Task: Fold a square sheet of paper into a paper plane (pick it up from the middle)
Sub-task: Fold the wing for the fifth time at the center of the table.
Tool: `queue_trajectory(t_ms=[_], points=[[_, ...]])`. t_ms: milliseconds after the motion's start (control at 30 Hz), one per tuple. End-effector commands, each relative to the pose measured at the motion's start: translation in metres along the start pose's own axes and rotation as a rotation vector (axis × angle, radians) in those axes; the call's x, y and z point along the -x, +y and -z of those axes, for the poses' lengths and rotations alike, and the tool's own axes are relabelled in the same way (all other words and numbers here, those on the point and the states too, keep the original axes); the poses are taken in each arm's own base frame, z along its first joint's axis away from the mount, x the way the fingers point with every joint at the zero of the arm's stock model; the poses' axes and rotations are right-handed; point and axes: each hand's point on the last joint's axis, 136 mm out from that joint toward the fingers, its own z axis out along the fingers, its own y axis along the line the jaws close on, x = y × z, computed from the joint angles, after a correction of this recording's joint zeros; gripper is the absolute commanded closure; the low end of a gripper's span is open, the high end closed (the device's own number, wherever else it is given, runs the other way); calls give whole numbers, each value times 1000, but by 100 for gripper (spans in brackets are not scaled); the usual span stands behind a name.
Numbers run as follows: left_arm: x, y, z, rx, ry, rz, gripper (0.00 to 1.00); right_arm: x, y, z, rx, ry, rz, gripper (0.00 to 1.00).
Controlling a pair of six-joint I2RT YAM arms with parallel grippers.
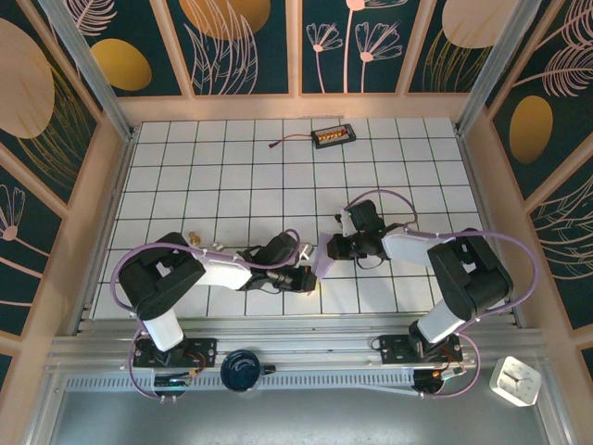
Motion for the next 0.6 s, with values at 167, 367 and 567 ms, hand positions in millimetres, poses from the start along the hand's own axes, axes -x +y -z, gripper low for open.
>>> queue_trajectory(t_ms=[167,367,567], points=[[-43,51,-1,147,110,112,100,-2,40,31,155,-52,-73,92],[-44,53,-2,147,115,117,100,-35,44,24,177,-35,-123,98],[-46,53,-3,149,120,114,100,-49,54,14,205,-14,-130,100]])
